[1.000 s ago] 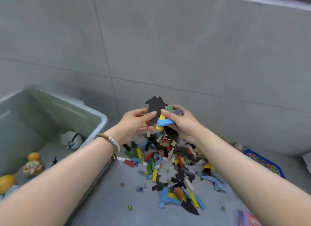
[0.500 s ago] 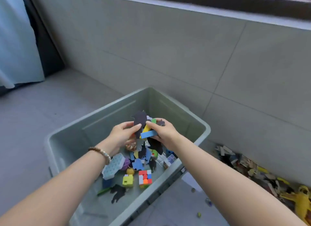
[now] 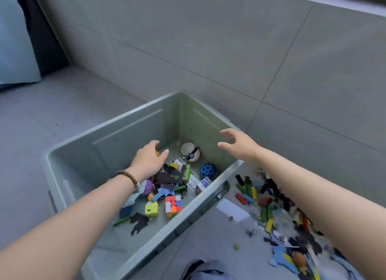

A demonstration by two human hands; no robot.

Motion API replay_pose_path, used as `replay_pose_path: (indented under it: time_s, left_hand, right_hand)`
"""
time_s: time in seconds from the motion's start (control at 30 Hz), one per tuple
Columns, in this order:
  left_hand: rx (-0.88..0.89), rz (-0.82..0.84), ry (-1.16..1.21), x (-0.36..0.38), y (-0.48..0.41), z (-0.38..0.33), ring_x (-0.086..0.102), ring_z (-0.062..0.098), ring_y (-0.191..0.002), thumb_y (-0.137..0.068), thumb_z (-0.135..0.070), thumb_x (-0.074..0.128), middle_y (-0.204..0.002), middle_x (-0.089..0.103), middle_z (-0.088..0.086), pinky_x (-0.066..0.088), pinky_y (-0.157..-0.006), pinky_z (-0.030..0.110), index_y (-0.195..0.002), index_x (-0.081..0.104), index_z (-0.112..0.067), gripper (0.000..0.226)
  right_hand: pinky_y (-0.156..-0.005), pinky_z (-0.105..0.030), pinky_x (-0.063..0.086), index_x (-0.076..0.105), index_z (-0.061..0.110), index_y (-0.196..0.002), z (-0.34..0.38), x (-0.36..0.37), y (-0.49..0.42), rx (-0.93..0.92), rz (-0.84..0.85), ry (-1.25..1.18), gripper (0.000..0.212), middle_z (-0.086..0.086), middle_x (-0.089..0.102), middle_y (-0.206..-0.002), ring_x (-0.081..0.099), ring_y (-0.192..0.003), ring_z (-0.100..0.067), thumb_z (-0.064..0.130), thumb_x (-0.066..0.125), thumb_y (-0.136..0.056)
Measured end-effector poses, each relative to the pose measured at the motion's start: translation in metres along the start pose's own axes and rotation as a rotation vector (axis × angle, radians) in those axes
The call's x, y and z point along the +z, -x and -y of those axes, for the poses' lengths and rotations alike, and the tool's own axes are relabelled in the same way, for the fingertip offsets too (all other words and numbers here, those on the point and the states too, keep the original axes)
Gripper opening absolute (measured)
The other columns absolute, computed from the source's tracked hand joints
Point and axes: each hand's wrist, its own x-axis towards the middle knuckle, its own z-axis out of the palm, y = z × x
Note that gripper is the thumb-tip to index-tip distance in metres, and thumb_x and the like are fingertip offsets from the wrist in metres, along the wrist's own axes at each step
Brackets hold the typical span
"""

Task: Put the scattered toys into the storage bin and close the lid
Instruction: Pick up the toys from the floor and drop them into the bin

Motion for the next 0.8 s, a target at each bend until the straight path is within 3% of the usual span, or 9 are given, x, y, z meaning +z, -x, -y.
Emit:
replay_pose_path:
  time_s: [0.2, 0.4, 0.5, 0.63, 0.8]
  left_hand:
    - [0.406, -0.067, -0.176, 0.045, 0.02, -0.124, 0.031, 0.024, -0.136, -0.096, -0.04, 0.044, -0.145, 0.041, 0.005, 0.032, -0.106, 0.039, -0.143, 0.035, -0.014, 0.054]
    - [0.716, 0.033, -0.248, 0.135, 0.044, -0.197, 0.028, 0.017, -0.137, -0.097, -0.039, 0.044, -0.146, 0.039, 0.001, 0.024, -0.111, 0.029, -0.142, 0.037, -0.014, 0.052]
    - [0.726, 0.19, -0.313, 0.191, 0.048, -0.194, 0.031, 0.017, -0.135, -0.095, -0.041, 0.048, -0.144, 0.041, 0.0, 0.029, -0.108, 0.032, -0.14, 0.038, -0.018, 0.051]
    - [0.591, 0.434, -0.508, 0.259, 0.046, -0.162, 0.035, 0.021, -0.133, -0.092, -0.046, 0.051, -0.147, 0.037, 0.001, 0.038, -0.103, 0.037, -0.142, 0.034, -0.02, 0.059]
    - [0.523, 0.6, -0.689, 0.309, 0.033, -0.112, 0.034, 0.022, -0.134, -0.088, -0.045, 0.058, -0.15, 0.03, 0.0, 0.04, -0.102, 0.037, -0.144, 0.031, -0.023, 0.066]
  right_hand:
    - [-0.109, -0.032, 0.03, 0.043, 0.022, -0.138, -0.072, -0.08, 0.05, 0.059, -0.227, 0.003, 0.049, 0.004, 0.041, -0.146, 0.037, -0.135, -0.017, 0.031, 0.057, -0.092]
    - [-0.106, -0.032, 0.033, 0.044, 0.019, -0.137, -0.18, -0.097, 0.108, 0.25, -0.222, -0.071, 0.052, 0.0, 0.043, -0.144, 0.04, -0.133, -0.019, 0.033, 0.061, -0.09]
    - [-0.103, -0.032, 0.037, 0.045, 0.019, -0.135, -0.234, -0.075, 0.132, 0.331, -0.154, -0.154, 0.055, -0.001, 0.045, -0.143, 0.044, -0.13, -0.019, 0.036, 0.064, -0.086]
    - [-0.106, -0.031, 0.035, 0.048, 0.018, -0.133, -0.294, -0.027, 0.156, 0.417, -0.065, -0.199, 0.056, 0.0, 0.047, -0.141, 0.044, -0.13, -0.018, 0.038, 0.067, -0.084]
    - [-0.102, -0.031, 0.04, 0.054, 0.016, -0.128, -0.346, 0.038, 0.168, 0.478, -0.001, -0.302, 0.051, -0.001, 0.051, -0.135, 0.048, -0.126, -0.021, 0.029, 0.071, -0.082]
